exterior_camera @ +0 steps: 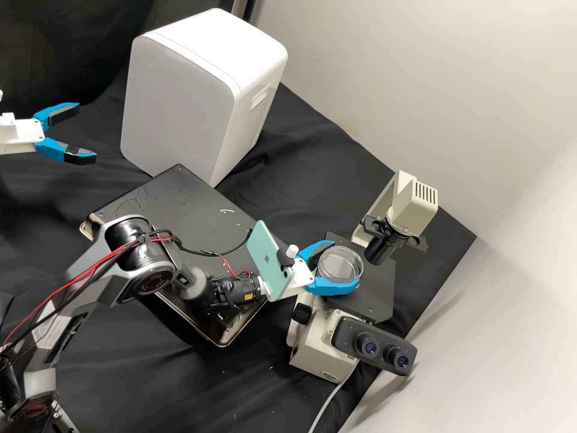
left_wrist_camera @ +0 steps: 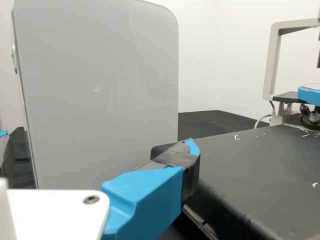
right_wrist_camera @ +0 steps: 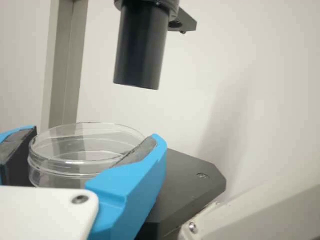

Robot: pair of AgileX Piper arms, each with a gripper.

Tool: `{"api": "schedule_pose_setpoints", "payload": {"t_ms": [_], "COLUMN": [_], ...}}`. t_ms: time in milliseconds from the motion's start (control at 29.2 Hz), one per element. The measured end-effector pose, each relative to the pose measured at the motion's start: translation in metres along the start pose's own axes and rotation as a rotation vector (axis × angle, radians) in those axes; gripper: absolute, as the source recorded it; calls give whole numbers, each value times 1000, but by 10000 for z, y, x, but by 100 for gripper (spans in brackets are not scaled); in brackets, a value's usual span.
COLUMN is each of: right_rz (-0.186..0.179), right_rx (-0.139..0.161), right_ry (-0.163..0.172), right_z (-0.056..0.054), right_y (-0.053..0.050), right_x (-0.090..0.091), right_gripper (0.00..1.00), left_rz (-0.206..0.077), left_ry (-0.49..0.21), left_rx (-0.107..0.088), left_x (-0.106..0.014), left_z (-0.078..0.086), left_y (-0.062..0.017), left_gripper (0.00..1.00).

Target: Place the petri dish on the microscope

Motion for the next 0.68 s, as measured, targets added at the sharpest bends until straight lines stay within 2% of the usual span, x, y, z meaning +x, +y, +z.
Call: {"api": "schedule_pose_setpoints", "payload": {"t_ms": [513, 684], "right_rz": [18, 19], "right_rx": [-14, -19], "right_ry": [-3, -5], "right_z": [33, 35], "right_y": [4, 5], "right_x": [24, 24], "right_gripper": [0, 0], "left_rz": [1, 1], "left_ry": [6, 7], "left_rx": [-2, 15], "left_x": [0, 0], "left_z": [-5, -6], "left_y": [1, 1], "left_gripper": [100, 100]}}
